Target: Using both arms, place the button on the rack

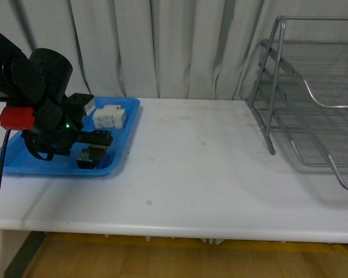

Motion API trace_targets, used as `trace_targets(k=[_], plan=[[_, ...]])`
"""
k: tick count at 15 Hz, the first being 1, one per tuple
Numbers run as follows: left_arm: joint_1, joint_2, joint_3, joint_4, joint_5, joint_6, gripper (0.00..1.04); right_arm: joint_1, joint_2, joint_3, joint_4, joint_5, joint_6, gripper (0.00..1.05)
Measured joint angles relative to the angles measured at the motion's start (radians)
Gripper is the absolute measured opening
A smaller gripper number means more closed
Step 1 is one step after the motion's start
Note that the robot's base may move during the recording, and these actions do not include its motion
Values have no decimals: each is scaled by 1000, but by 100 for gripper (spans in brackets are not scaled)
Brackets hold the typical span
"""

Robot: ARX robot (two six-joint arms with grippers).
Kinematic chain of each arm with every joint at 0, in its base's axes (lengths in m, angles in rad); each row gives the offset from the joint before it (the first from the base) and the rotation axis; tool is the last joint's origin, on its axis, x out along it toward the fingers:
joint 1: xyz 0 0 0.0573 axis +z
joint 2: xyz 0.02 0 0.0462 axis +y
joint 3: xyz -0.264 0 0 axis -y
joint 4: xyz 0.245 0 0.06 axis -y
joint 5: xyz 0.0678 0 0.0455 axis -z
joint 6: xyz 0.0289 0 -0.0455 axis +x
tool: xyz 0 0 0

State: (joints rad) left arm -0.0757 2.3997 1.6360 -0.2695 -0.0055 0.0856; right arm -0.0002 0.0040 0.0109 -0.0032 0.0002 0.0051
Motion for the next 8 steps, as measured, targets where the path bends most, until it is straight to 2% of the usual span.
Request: trace_targets(k=[2,3,4,6,8], plan=[[0,1,3,-14,13,0,60,0,0,0,0,0,0,98],[-2,1,16,-19,13,-1,44,0,0,0,0,0,0,98],[-2,1,25,-18,13,-2,37,0,0,0,0,0,0,98],[-5,-12,18,11,16,-6,36,0,0,0,0,0,0,98],[-8,-150,-74,77,48,-6,36,0,0,0,0,0,0,98]])
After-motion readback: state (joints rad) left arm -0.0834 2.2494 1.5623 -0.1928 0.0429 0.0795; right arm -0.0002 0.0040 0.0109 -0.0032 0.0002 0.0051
